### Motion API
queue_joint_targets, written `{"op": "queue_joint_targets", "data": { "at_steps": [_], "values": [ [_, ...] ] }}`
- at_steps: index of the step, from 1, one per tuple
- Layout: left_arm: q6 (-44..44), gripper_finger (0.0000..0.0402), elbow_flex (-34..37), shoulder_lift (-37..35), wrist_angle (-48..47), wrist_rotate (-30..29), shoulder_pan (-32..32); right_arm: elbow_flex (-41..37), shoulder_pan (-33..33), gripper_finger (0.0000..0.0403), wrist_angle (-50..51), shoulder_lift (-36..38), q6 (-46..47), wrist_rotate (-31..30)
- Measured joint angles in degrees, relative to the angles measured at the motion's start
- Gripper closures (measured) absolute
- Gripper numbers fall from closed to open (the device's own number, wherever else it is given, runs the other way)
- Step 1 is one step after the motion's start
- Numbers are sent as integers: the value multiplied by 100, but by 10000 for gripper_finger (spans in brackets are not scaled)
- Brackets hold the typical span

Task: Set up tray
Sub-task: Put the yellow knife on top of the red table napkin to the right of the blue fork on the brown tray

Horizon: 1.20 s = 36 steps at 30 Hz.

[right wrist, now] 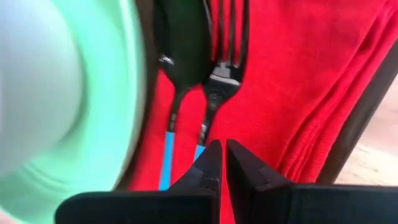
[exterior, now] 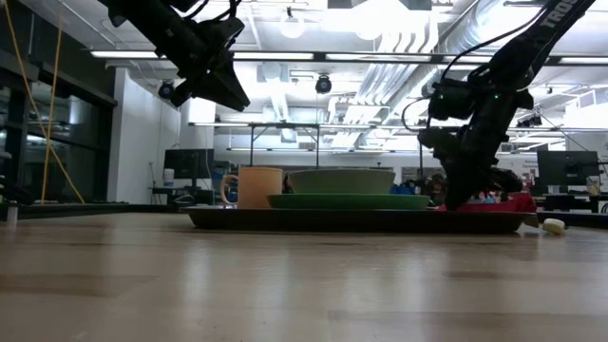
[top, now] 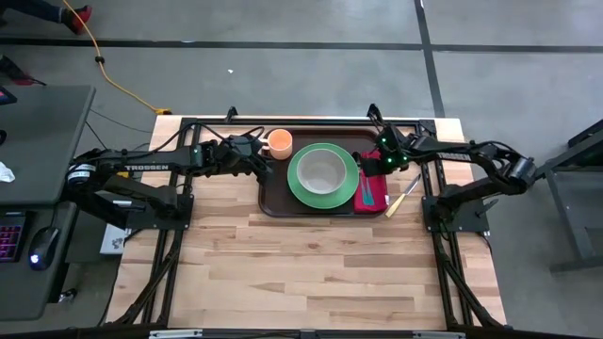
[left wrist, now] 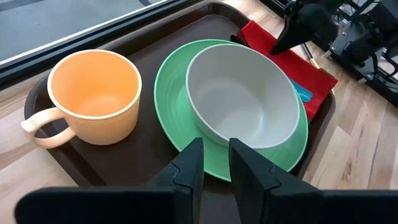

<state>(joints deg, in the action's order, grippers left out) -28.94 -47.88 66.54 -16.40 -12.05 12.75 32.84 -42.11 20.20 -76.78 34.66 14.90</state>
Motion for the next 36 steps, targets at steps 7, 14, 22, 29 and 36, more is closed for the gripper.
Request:
{"op": "queue_joint_targets", "data": {
  "at_steps": [7,14,22,29,36],
  "values": [
    [-110,295,0,0,2,2,0,10,0,403,303,921,143,-13],
    [-130,295,0,0,-2,2,0,357,33,403,2316,2084,258,-504],
    [-65,295,0,0,-115,0,0,1047,407,403,4062,2897,966,-1061],
    [-14,295,0,-2,-376,2,0,1045,997,403,4874,3071,2183,-1012],
    [-117,295,0,-2,-525,-8,0,1043,1496,403,5129,3062,3002,-1043]
  ]
}}
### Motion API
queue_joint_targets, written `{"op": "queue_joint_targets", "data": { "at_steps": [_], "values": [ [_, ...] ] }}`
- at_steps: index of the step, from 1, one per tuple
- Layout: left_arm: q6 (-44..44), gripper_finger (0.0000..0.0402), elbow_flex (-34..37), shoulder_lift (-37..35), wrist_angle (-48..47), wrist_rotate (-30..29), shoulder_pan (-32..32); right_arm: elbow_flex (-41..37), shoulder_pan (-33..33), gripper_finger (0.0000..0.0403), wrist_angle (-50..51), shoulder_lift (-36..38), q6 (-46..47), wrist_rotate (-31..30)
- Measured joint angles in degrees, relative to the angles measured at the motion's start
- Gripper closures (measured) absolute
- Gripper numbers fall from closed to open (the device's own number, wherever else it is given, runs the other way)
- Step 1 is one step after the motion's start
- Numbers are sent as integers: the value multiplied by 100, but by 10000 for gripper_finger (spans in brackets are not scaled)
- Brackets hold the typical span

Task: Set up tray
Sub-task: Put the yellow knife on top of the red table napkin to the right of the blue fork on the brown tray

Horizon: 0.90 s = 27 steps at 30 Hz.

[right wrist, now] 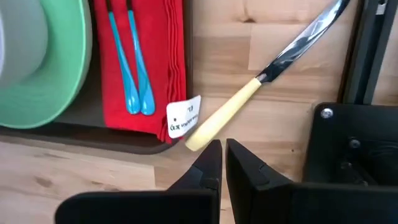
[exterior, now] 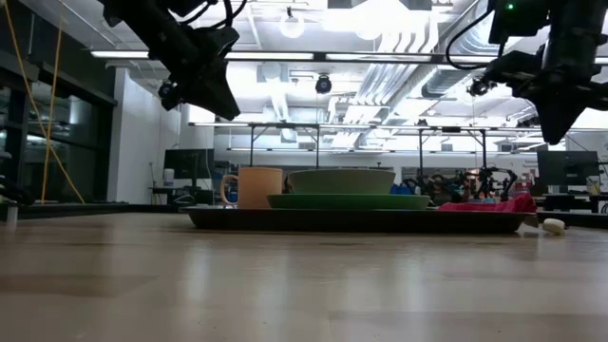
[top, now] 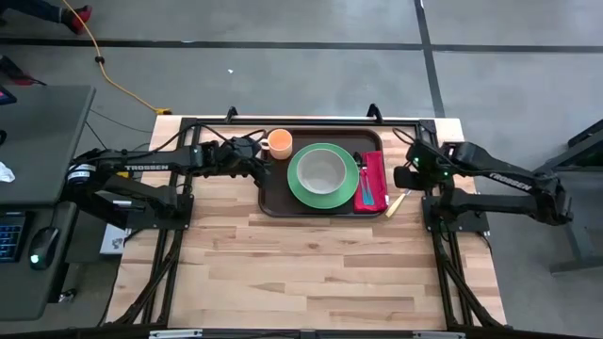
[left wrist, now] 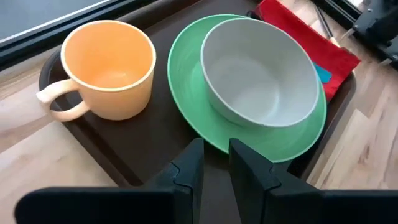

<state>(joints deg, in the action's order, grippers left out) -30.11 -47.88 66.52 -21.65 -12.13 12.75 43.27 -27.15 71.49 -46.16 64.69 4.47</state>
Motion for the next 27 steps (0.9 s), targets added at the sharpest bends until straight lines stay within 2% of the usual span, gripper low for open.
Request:
{"op": "queue_joint_targets", "data": {
  "at_steps": [7,10,14,17,19,24,27],
  "values": [
    [-28,295,0,0,-602,-47,0,-2,69,402,67,-6,109,-243],
    [-23,295,0,0,-844,-264,0,-2,69,402,67,-6,133,-264],
    [243,295,1,0,-657,-458,3,-2,69,402,69,-23,133,-273],
    [556,295,169,-57,-136,-460,7,-3,69,402,67,-52,136,-429],
    [584,295,465,-164,312,-267,125,-4,69,402,70,-71,136,-543],
    [710,295,1244,-763,1265,710,506,-4,69,402,60,-72,175,-569],
    [826,295,1497,-1191,1304,765,654,-4,69,402,60,-74,520,-541]
  ]
}}
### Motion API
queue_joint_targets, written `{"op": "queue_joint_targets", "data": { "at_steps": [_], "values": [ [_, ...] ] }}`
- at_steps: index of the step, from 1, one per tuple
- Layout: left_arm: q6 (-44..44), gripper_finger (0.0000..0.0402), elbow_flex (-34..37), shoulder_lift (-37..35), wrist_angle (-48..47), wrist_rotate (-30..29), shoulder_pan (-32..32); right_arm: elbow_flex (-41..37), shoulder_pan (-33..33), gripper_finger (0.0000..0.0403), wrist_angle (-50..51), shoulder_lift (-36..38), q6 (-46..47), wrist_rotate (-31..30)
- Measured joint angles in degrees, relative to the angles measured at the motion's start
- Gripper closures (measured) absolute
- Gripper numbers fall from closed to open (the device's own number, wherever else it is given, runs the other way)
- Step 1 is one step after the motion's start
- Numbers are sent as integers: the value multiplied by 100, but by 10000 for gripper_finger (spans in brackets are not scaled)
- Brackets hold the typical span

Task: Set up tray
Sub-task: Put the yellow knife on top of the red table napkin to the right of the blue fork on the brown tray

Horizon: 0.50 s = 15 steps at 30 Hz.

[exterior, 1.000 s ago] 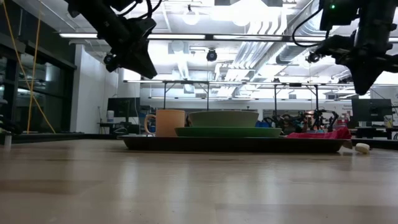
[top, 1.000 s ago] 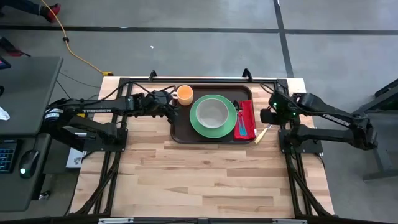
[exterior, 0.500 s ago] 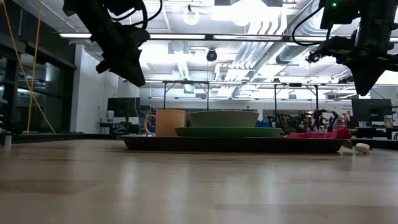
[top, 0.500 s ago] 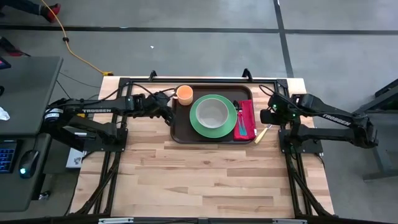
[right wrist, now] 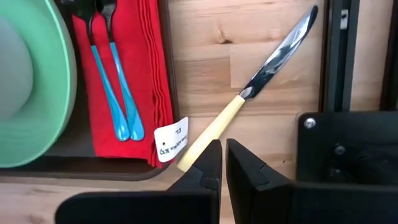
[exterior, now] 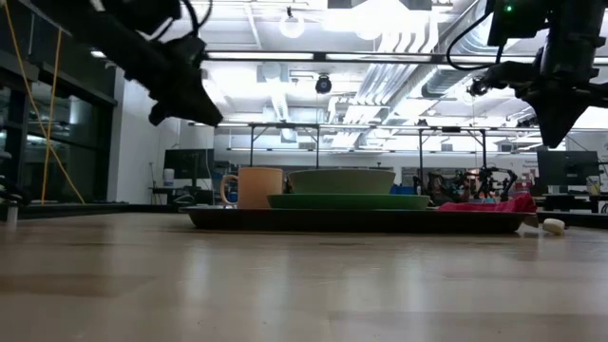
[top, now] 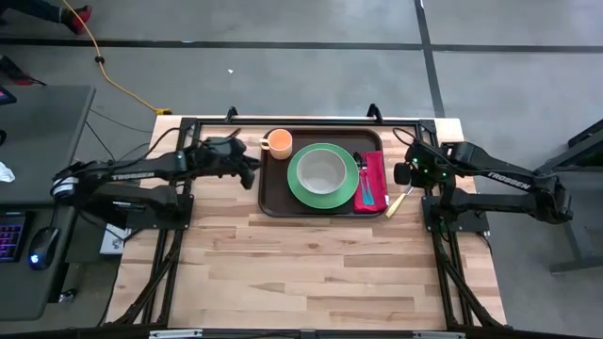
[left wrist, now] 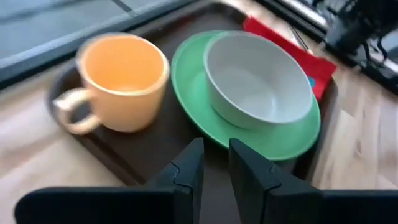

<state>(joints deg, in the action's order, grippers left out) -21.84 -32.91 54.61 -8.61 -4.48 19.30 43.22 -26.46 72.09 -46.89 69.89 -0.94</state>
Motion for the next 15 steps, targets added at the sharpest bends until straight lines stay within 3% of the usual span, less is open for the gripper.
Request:
{"op": "queue_joint_targets", "data": {
  "at_steps": [8,15],
  "values": [
    [184,295,707,-1006,696,3,289,0,0,402,9,0,523,22],
    [-94,295,1146,-1348,1278,443,281,0,68,402,32,-4,922,38]
  ]
}}
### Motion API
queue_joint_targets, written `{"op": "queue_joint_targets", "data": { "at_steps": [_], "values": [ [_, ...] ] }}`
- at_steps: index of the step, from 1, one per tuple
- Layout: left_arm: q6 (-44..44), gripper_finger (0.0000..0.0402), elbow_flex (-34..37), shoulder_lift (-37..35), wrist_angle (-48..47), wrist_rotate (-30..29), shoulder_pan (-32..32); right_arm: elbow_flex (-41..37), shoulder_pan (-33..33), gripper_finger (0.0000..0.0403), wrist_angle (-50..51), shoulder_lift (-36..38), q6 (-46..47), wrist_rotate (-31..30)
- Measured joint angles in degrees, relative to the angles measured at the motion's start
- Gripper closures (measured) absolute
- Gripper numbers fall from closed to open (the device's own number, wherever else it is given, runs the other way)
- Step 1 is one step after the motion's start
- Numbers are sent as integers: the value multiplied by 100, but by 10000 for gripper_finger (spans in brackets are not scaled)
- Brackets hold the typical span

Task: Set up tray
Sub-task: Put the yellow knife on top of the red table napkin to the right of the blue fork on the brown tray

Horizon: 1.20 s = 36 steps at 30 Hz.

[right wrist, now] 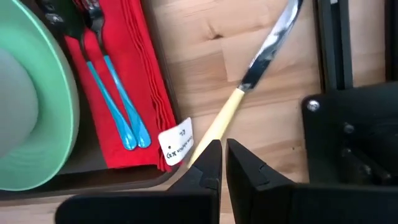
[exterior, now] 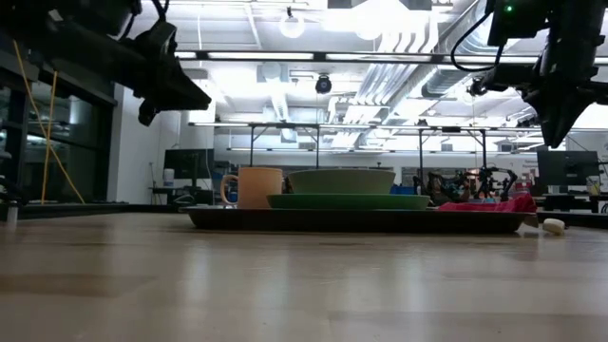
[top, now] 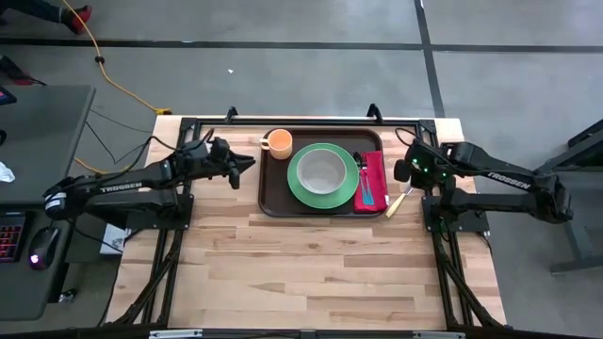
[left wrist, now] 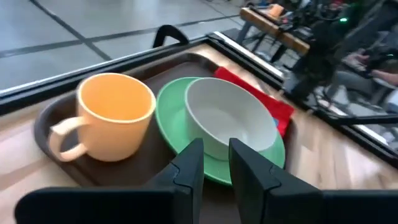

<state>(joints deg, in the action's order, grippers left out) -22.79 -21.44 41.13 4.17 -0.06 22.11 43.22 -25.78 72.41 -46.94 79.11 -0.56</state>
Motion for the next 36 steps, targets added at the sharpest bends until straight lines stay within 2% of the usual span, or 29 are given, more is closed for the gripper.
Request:
{"op": "queue_joint_targets", "data": {
  "at_steps": [9,15,25,29,36],
  "values": [
    [-384,295,740,-16,1220,624,0,0,615,402,283,-331,965,5],
    [-597,295,1009,-14,1406,724,0,0,982,402,277,-823,1352,-2],
    [-616,295,1105,-14,1372,1026,0,0,1209,401,194,-1529,1352,-119],
    [-614,295,1105,-14,1367,1135,0,0,1209,377,98,-1682,1391,-325],
    [-586,295,1105,-14,1240,1224,0,-2,1202,300,140,-1904,1827,-185]
  ]
}}
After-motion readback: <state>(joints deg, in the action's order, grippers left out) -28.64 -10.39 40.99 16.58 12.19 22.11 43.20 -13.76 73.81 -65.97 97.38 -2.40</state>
